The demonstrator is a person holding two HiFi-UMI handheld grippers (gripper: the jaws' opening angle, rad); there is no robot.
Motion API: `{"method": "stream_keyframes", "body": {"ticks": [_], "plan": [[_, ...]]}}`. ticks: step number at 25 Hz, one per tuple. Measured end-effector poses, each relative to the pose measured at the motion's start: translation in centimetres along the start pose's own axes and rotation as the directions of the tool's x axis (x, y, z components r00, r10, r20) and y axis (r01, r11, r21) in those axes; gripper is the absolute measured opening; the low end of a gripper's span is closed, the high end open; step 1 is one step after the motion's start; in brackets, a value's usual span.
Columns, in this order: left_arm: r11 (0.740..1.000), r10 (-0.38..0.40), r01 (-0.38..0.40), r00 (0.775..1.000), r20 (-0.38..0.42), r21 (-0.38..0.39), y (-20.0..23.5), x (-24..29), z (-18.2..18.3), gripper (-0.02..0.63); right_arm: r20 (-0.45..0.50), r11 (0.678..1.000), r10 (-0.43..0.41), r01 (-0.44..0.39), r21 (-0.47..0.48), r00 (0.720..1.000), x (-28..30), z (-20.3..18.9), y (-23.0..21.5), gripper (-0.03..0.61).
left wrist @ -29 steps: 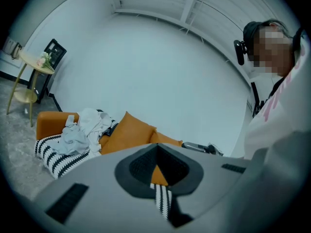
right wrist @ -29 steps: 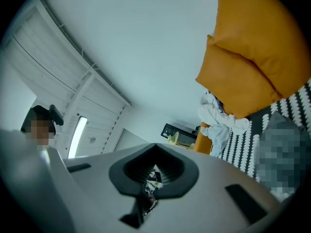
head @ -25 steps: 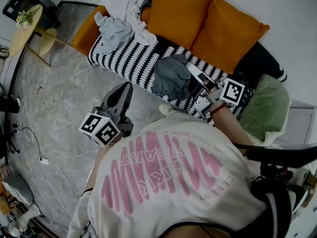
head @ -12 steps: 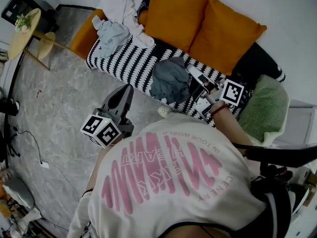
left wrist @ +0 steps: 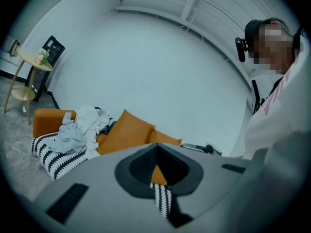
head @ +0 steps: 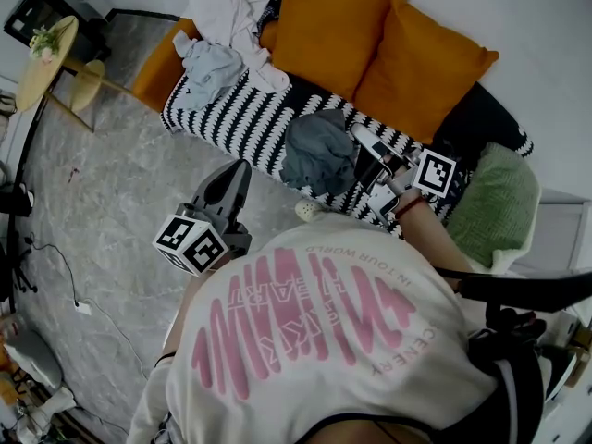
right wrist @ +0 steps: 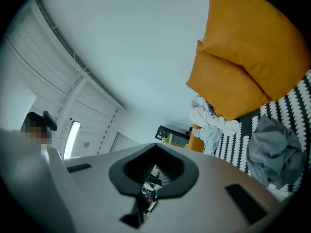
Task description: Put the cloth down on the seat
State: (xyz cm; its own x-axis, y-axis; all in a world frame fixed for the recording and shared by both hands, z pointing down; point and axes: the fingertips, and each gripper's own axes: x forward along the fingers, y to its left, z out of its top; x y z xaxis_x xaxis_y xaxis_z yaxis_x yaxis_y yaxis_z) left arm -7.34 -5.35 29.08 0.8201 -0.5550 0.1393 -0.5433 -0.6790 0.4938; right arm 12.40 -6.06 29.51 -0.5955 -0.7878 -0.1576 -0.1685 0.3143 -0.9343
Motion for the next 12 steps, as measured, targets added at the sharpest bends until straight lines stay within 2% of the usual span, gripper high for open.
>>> {"method": "stream_keyframes", "body": {"ticks": [12], "plan": [[1.000, -0.001, 0.001, 1.000, -0.010, -0.001, 0.4, -0.1, -0.8, 0.009, 0.013, 0.999, -0.036, 0.036, -0.002, 0.999, -0.9, -0.1, -1.5, 0.009]]}}
